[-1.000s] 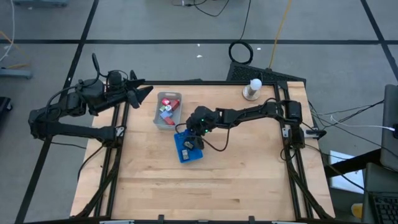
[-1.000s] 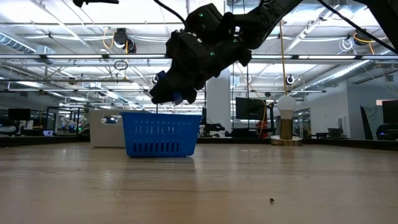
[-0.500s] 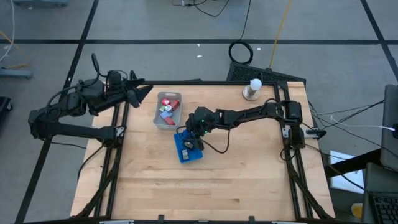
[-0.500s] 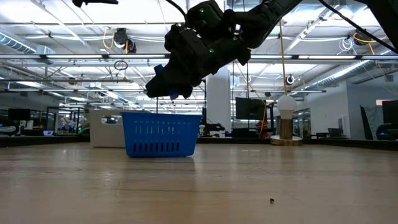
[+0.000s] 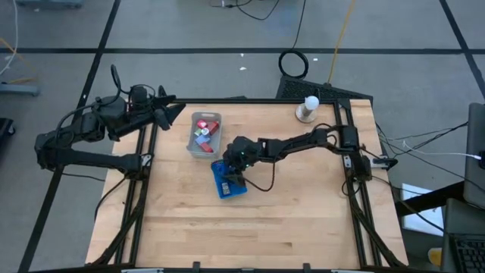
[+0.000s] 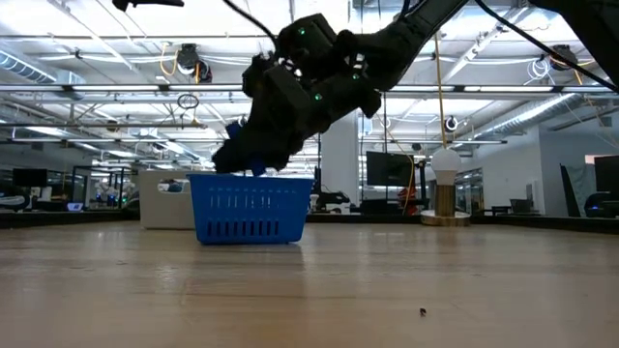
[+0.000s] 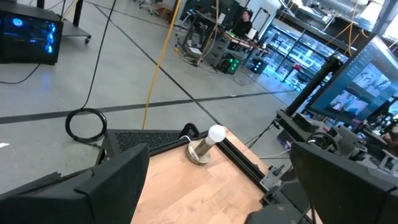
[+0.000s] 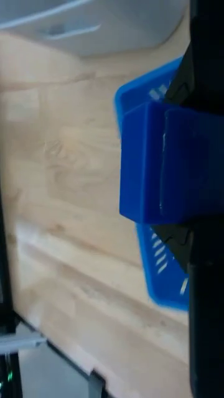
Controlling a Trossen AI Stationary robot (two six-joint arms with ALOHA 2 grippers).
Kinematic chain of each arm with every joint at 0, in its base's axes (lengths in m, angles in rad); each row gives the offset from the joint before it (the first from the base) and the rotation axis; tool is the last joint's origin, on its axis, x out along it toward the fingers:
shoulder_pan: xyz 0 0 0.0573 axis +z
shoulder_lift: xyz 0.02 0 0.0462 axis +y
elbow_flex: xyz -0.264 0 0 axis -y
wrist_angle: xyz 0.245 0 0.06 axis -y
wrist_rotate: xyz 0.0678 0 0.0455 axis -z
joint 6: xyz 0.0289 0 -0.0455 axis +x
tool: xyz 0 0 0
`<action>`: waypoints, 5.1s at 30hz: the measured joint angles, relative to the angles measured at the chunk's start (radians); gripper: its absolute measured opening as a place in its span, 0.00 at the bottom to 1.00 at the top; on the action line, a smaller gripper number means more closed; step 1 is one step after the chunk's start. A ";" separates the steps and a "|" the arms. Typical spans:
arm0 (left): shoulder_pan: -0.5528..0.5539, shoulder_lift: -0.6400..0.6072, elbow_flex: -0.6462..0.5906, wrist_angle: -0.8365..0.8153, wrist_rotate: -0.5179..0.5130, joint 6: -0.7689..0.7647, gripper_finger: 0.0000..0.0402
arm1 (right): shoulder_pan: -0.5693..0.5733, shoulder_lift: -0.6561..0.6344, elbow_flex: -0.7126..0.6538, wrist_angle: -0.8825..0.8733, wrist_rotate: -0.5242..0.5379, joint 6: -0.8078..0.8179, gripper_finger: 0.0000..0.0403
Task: Pick & Place Office items
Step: Put the blue digital timer into the blue basket, then return to Home Position
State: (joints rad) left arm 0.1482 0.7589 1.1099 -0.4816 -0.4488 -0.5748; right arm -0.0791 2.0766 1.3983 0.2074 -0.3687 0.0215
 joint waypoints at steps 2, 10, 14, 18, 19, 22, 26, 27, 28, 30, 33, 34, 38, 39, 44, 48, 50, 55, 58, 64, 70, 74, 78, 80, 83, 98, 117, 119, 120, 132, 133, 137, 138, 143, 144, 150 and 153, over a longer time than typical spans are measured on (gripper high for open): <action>0.000 0.000 0.000 0.000 0.000 0.001 0.98 | 0.006 -0.001 0.002 0.006 -0.002 -0.005 0.33; 0.000 0.000 0.000 0.000 -0.005 0.013 0.98 | 0.009 0.000 0.002 0.004 0.000 -0.004 0.39; 0.000 0.000 0.000 0.000 -0.005 0.013 0.98 | 0.009 0.000 0.001 0.007 0.000 -0.006 0.43; 0.000 0.000 0.000 0.000 -0.005 0.013 0.98 | 0.009 0.000 0.001 0.006 0.000 -0.003 0.43; 0.000 0.000 0.000 0.000 -0.005 0.013 0.98 | 0.009 0.000 0.001 0.006 0.000 0.000 0.43; 0.000 0.000 0.000 0.000 -0.004 0.013 0.98 | 0.009 0.000 0.001 0.013 -0.001 0.000 0.44; 0.000 0.000 0.000 0.000 0.004 0.016 0.98 | 0.009 -0.031 0.000 0.015 -0.002 0.024 0.48; 0.000 0.000 0.000 0.000 0.007 0.020 0.98 | 0.009 -0.044 0.001 0.017 -0.002 0.026 0.50; 0.000 0.000 0.000 0.001 0.010 0.024 0.98 | 0.009 -0.060 0.001 0.003 -0.001 0.027 0.51; 0.000 0.000 0.000 0.009 0.013 0.033 0.98 | 0.008 -0.083 0.001 -0.002 -0.001 0.042 0.55; 0.000 0.000 0.000 0.027 0.036 0.054 0.98 | 0.000 -0.130 0.000 -0.038 -0.001 0.075 0.59; 0.000 -0.002 0.000 0.034 0.049 0.059 0.98 | -0.005 -0.146 0.000 -0.048 -0.001 0.085 0.60; 0.000 -0.020 0.000 0.052 0.114 0.093 0.98 | -0.023 -0.225 0.000 -0.125 0.001 0.077 0.62; 0.000 -0.026 0.000 0.055 0.136 0.103 0.98 | -0.027 -0.245 0.000 -0.136 0.002 0.065 0.62; -0.001 -0.055 0.000 0.076 0.197 0.174 0.98 | -0.037 -0.367 0.000 -0.206 0.034 0.045 0.60; -0.001 -0.078 0.000 0.073 0.237 0.197 0.98 | -0.038 -0.454 0.000 -0.249 0.106 0.038 0.58; -0.001 -0.088 0.000 0.073 0.271 0.203 0.98 | -0.039 -0.489 0.000 -0.251 0.110 0.038 0.57; -0.001 -0.123 0.000 0.055 0.440 0.204 0.98 | -0.038 -0.563 0.000 -0.270 0.111 0.084 0.55; -0.007 -0.142 0.000 0.073 0.553 0.297 0.98 | -0.038 -0.603 0.001 -0.273 0.111 0.107 0.53; -0.015 -0.174 -0.001 -0.014 0.523 0.313 0.98 | -0.038 -0.667 0.001 -0.354 0.110 0.106 0.49; -0.015 -0.172 -0.011 -0.203 0.503 0.316 0.98 | -0.037 -0.736 0.000 -0.409 0.111 0.104 0.40; -0.021 -0.198 -0.035 -0.104 0.504 0.439 0.98 | -0.037 -0.797 0.000 -0.431 0.137 0.096 0.35; -0.021 -0.272 -0.068 -0.074 0.526 0.511 0.98 | -0.037 -0.881 -0.034 -0.442 0.167 0.093 0.32; -0.021 -0.330 -0.105 -0.067 0.529 0.506 0.98 | -0.037 -0.932 -0.077 -0.441 0.191 0.102 0.31; -0.021 -0.421 -0.194 -0.051 0.538 0.478 0.98 | -0.037 -1.016 -0.172 -0.423 0.215 0.125 0.29; -0.021 -0.638 -0.576 0.095 0.583 0.513 0.98 | -0.039 -1.452 -0.838 0.042 0.298 0.174 0.29; -0.020 -0.753 -0.859 0.272 0.613 0.569 0.98 | -0.051 -1.747 -1.188 0.022 0.378 0.096 0.29; -0.020 -0.753 -0.859 0.272 0.614 0.575 0.98 | -0.064 -1.786 -1.203 0.015 0.374 0.095 0.29; -0.020 -0.753 -0.859 0.272 0.614 0.575 0.98 | -0.072 -1.806 -1.204 -0.003 0.370 0.095 0.29; -0.020 -0.753 -0.892 0.312 0.616 0.581 0.98 | -0.131 -2.023 -1.205 -0.259 0.368 0.087 0.29; -0.020 -0.753 -0.910 0.330 0.616 0.579 0.98 | -0.131 -2.034 -1.205 -0.268 0.368 0.087 0.29; -0.020 -0.753 -0.990 0.428 0.616 0.564 0.98 | -0.131 -2.062 -1.205 -0.309 0.368 0.086 0.29; -0.020 -0.753 -1.012 0.450 0.616 0.558 0.98 | -0.131 -2.065 -1.207 -0.315 0.368 0.086 0.29; -0.020 -0.753 -1.093 0.545 0.617 0.522 0.98 | -0.131 -2.073 -1.263 -0.287 0.368 0.088 0.29; -0.020 -0.753 -1.098 0.541 0.616 0.520 0.98 | -0.131 -2.073 -1.274 -0.276 0.368 0.090 0.29; -0.020 -0.753 -1.095 0.546 0.616 0.540 0.98 | -0.131 -2.073 -1.340 -0.166 0.346 0.097 0.29; -0.020 -0.753 -1.095 0.546 0.616 0.530 0.98 | -0.131 -2.073 -1.363 -0.154 0.343 0.097 0.29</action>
State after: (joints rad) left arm 0.1284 0.0063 0.0151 0.0639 0.1677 -0.0446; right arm -0.2100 0.0033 0.0356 0.0535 -0.0254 0.1185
